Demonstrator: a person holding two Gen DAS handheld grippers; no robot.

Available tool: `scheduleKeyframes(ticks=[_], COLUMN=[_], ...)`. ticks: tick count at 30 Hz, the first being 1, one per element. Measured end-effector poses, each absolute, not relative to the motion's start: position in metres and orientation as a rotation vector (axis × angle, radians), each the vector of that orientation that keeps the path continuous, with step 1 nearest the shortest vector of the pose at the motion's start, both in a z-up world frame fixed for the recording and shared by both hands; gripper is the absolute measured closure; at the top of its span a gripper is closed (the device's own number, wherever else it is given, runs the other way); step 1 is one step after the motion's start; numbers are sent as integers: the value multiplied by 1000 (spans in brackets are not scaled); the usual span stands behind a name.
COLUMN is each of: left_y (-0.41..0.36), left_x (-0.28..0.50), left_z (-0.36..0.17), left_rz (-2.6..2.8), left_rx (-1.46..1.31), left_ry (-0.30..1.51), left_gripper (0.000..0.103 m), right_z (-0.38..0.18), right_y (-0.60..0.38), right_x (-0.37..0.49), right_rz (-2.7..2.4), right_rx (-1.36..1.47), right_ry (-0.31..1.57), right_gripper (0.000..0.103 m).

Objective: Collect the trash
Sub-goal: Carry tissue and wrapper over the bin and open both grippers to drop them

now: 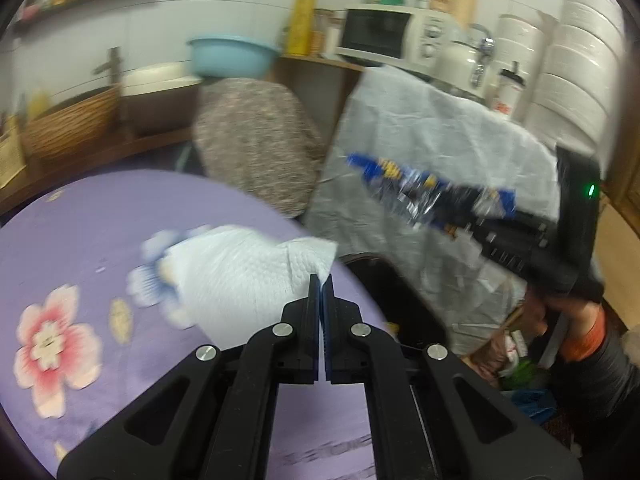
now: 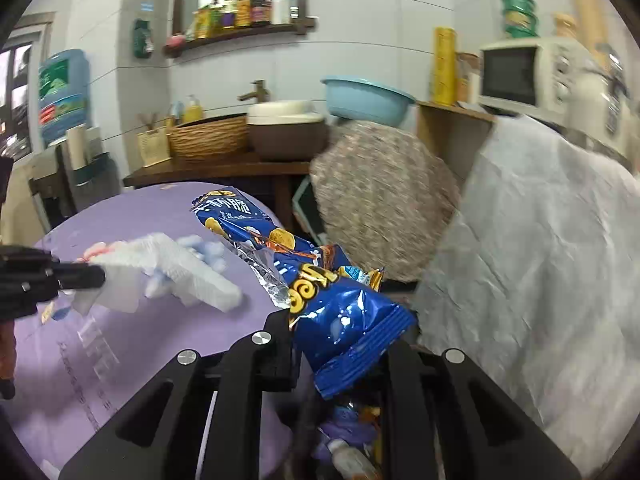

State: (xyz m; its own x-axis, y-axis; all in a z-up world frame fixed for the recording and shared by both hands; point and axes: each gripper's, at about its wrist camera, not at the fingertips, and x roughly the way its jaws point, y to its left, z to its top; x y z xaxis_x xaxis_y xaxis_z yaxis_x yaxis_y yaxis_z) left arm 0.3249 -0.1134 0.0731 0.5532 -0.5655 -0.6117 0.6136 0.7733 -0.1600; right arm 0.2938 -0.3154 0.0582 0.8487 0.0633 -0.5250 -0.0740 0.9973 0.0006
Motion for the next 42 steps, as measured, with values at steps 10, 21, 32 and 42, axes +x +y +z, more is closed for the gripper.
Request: scheduleKeyframes(ticks=[10, 21, 32, 42], left_y=[-252, -316, -329, -349], left_x=[312, 327, 342, 343], left_z=[89, 26, -31, -13], left_rz=[-920, -893, -835, -841], left_rx=[79, 60, 47, 21], left_ry=[689, 854, 1006, 932], left_gripper=[102, 102, 102, 102], right_z=[18, -45, -100, -109], right_y=[-405, -444, -434, -447], right_x=[234, 228, 233, 218], right_rz=[-147, -223, -230, -294], right_rx=[110, 197, 260, 317], right_ry=[619, 750, 869, 877], right_gripper=[87, 87, 87, 87])
